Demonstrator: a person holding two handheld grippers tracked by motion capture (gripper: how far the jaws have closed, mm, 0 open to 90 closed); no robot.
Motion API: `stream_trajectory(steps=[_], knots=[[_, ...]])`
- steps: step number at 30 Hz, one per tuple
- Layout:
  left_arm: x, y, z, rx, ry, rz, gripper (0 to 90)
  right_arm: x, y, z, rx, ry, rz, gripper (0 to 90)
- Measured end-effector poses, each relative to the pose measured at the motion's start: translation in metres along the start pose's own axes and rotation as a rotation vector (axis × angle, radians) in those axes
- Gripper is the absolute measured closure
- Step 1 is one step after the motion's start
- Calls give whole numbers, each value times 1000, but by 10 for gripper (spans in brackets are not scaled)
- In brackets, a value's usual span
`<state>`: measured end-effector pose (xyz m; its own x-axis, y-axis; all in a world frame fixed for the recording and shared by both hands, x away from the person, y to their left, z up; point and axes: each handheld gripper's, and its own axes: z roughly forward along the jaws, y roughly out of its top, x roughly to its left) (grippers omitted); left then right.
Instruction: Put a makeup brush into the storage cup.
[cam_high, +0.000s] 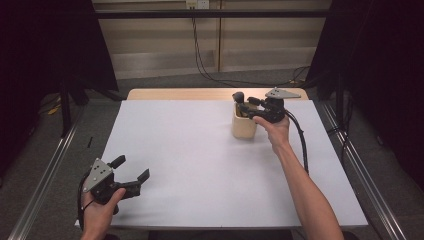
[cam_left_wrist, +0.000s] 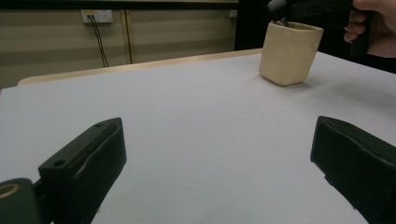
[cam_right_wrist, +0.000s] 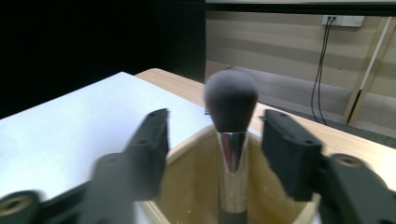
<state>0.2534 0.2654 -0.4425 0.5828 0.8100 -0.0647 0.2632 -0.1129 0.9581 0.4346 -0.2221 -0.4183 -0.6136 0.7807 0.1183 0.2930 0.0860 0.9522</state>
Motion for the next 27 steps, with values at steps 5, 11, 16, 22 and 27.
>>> stream_trajectory(steps=[5, 11, 16, 22, 27], knots=[[1, -1, -1, 1, 4, -8, 33, -2, 2, -1, -10, -16, 9, 227], [2, -1, -1, 3, 12, -13, 33, -5, 2, -4, 0, -28, 14, 50], [2, -1, 0, 2, 11, -13, 33, -5, -1, -5, 4, -17, 38, 0], [2, -1, -3, -6, 11, -11, 33, 2, -2, -10, -13, -17, 31, 0], [2, -1, -7, -17, 13, -11, 33, 10, -7, -14, -25, -65, 34, 10]])
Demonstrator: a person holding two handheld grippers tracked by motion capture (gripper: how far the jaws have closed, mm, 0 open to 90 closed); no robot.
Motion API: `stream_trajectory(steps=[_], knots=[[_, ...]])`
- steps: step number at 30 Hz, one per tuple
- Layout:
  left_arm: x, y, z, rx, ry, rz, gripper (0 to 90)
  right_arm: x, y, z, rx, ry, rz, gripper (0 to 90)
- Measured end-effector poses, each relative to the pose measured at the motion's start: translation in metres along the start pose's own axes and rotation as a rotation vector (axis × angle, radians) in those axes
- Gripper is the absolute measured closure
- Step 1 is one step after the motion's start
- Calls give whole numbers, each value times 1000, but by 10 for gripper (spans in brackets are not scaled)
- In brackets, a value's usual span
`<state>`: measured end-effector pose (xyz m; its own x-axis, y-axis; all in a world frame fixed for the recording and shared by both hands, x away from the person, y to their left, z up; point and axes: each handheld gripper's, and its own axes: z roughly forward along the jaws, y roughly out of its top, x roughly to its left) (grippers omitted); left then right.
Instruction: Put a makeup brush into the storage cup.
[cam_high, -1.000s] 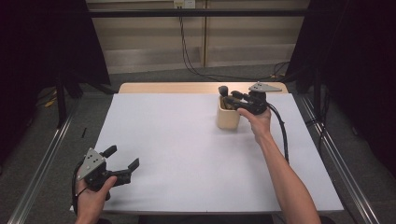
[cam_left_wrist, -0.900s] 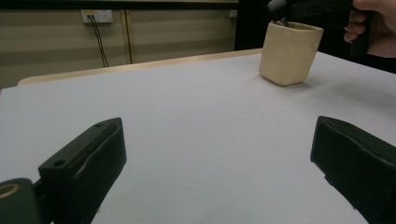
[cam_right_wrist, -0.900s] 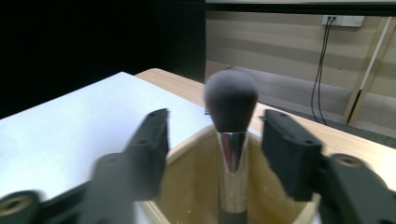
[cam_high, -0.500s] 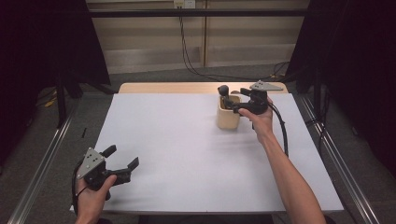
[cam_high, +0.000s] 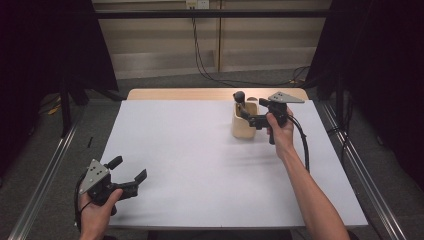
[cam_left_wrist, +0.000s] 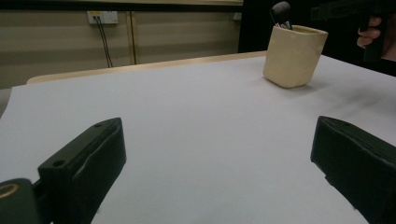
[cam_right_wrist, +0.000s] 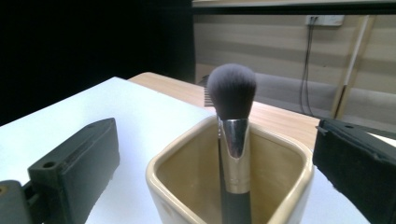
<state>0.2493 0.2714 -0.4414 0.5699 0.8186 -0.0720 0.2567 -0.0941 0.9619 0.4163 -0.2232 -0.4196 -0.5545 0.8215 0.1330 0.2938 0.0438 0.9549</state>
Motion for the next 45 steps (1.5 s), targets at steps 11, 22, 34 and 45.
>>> stream_trajectory(steps=[11, 22, 34, 45], knots=[[0, 0, -3, -3, 0, 3, 33, 7, -6, -22, -11, -25, -3, 1], [-1, 0, -2, -6, -3, 6, 33, 11, -9, -45, -9, -55, -30, 1], [-1, 0, -4, -6, 3, 4, 33, 14, -18, -75, 7, -103, -40, 1], [-2, -1, -8, -11, 13, 1, 33, 17, -37, -101, 2, -121, -33, 2]])
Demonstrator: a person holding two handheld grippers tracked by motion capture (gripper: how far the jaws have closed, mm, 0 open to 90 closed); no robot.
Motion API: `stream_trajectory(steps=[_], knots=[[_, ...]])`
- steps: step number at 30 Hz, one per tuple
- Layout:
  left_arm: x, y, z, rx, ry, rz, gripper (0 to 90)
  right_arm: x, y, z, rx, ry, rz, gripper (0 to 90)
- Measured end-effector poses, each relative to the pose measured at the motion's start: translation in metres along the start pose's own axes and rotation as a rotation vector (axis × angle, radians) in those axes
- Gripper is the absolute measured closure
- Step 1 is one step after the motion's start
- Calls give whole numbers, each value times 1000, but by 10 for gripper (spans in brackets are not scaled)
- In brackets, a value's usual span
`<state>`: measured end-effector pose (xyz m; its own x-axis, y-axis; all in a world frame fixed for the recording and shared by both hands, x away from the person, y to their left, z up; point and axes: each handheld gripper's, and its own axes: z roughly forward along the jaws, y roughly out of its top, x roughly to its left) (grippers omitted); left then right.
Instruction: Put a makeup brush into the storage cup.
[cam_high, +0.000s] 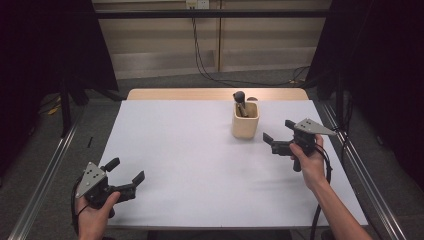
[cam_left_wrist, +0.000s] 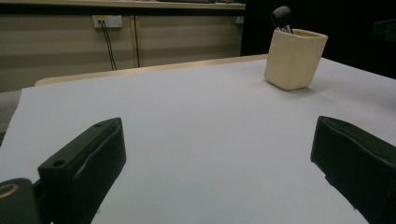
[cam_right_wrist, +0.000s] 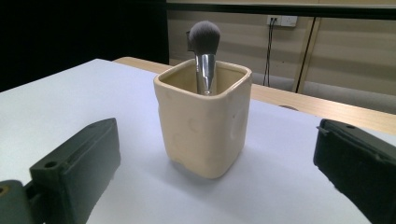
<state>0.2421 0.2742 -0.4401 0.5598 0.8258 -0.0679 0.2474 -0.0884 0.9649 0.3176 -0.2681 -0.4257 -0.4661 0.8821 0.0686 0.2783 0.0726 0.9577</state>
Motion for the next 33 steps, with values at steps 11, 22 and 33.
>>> stream_trajectory(steps=[11, 22, 33], knots=[[-1, 0, -1, 1, 4, 1, 33, 6, -13, -32, -2, -35, -7, 2], [-2, 0, -1, 8, 2, 9, 33, 10, -32, -57, 5, -63, 19, 1], [-3, -1, 0, 9, 1, 9, 33, 15, -48, -84, 28, -87, 21, 3]])
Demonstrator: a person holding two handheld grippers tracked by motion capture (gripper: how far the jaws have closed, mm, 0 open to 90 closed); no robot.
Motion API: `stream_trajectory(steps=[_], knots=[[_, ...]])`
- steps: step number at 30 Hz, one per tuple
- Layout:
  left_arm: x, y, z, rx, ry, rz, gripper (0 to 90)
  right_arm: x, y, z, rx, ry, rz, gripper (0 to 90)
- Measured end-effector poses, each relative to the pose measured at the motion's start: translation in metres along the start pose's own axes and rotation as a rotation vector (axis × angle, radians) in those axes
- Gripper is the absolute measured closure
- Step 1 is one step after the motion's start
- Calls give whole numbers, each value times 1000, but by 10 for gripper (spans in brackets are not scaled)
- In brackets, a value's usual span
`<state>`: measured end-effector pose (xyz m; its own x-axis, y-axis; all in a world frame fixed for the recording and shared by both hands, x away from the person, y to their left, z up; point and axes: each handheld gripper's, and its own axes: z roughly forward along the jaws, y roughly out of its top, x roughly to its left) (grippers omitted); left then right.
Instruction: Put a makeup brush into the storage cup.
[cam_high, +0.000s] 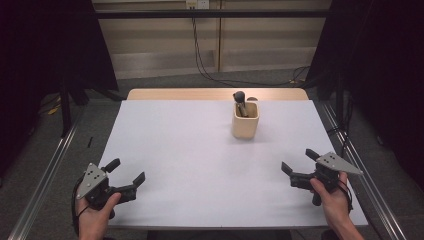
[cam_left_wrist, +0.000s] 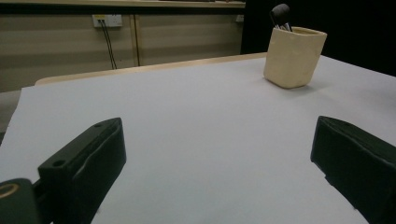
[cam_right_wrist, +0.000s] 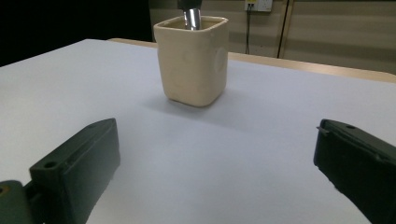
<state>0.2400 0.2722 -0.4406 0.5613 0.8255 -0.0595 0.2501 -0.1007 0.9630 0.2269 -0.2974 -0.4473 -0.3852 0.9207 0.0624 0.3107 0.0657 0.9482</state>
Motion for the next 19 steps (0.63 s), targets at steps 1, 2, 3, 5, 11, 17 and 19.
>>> stream_trajectory(steps=[1, 2, 3, 5, 11, 17, 19], knots=[[0, 0, 0, 2, -1, 1, 33, -1, -1, -2, 1, -1, -1, 2], [0, 0, 0, 3, -1, 1, 33, 0, -2, -4, -2, -5, 4, 2], [0, 0, 1, 3, -1, 1, 33, -1, -2, -5, 0, -4, 2, 2], [0, 0, 1, 4, 0, 1, 33, 0, -4, -8, 1, -11, -4, 3], [0, -1, 1, 8, -11, 0, 33, -3, -7, -10, -2, -13, -11, 1], [1, -1, 0, 11, -1, 5, 33, -2, -8, -8, 8, -3, -12, 3], [1, -1, 2, 13, 0, 0, 33, -3, -9, -8, 13, 4, -9, 2]])
